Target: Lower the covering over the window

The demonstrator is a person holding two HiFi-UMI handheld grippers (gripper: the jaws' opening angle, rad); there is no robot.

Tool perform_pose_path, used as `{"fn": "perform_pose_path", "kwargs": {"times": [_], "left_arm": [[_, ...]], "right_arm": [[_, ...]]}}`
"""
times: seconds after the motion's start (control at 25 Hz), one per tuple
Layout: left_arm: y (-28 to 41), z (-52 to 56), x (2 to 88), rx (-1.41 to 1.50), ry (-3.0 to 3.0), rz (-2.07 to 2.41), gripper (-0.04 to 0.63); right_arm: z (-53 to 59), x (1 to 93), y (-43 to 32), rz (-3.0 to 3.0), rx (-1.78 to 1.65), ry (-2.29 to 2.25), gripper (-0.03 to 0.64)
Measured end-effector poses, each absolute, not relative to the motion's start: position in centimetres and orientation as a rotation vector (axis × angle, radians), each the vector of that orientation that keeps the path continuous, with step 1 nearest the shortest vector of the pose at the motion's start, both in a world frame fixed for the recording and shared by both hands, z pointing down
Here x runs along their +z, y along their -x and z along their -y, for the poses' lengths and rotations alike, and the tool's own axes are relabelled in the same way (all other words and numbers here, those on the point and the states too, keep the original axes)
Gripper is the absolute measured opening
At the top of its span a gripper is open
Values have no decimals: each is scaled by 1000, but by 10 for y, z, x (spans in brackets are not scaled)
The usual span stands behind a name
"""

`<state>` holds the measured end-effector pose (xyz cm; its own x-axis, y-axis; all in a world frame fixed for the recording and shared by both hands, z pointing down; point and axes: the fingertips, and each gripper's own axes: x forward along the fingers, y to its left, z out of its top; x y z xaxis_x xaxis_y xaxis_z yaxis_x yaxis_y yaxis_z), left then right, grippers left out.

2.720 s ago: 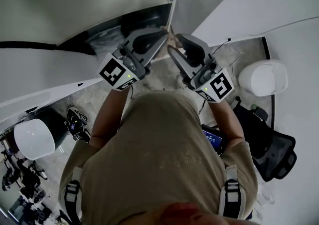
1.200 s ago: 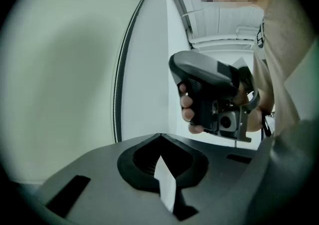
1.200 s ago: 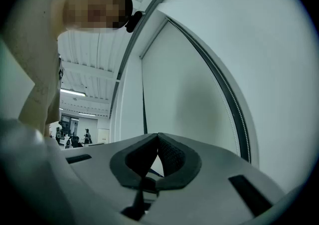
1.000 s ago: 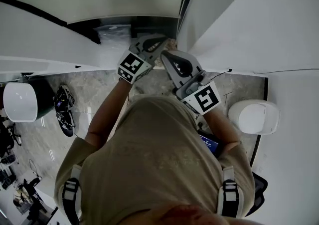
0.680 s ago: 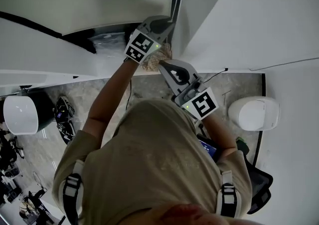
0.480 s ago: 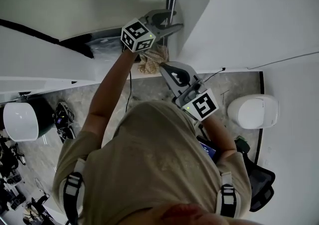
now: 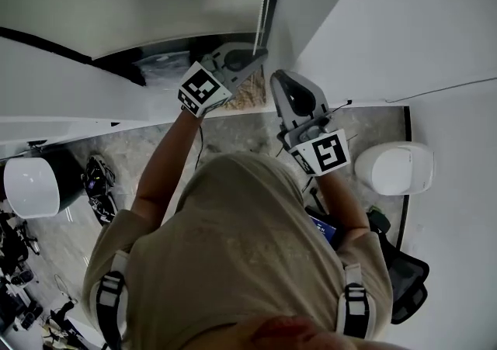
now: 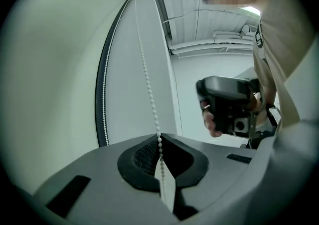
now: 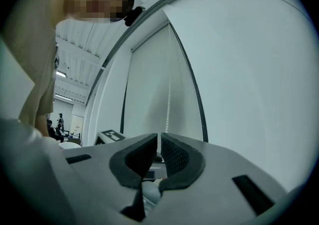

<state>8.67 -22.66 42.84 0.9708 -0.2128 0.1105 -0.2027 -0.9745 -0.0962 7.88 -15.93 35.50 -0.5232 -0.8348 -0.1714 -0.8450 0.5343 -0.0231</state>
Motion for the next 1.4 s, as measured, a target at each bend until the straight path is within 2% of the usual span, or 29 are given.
{"fn": "perform_pose_path", "kwargs": {"times": [0.08, 0.16, 0.24, 0.4, 0.44, 0.56, 0.64, 0.72, 0.92, 1.0, 1.12, 1.4], "left_arm": [[-74, 216, 430, -191, 3032, -312, 14], [-61, 206, 430, -205, 3030, -309, 14], [-50, 194, 428, -221, 3024, -312, 14], [-37, 168, 422, -241, 3007, -310, 14], [-34, 163, 422, -248, 3001, -306, 14], [-28, 154, 427, -265, 2996, -298, 14], [-24, 154, 430, -237, 3024, -301, 14], [-19, 155, 428, -132, 3107, -279, 14], [8, 172, 388, 338, 3333, -212, 29], [11, 181, 371, 400, 3325, -211, 79], [-2, 182, 338, 425, 3278, -158, 152], [-56, 173, 306, 237, 3169, -145, 157]], "right_arm": [[174, 354, -70, -2621, 78, 1423, 30], [187, 355, -52, -2668, 62, 1365, 104], [191, 353, -32, -2713, 42, 1289, 124], [184, 345, -6, -2750, 66, 1204, 123], [182, 345, -3, -2756, 77, 1203, 112], [182, 346, 3, -2759, 40, 1196, 23], [183, 348, 2, -2746, -20, 1184, 19], [183, 350, -2, -2732, -64, 1181, 18], [183, 362, -19, -2714, -137, 1206, 17], [182, 364, -27, -2703, -145, 1208, 15], [179, 364, -35, -2699, -138, 1206, 15], [168, 362, -42, -2725, -134, 1153, 15]]}}
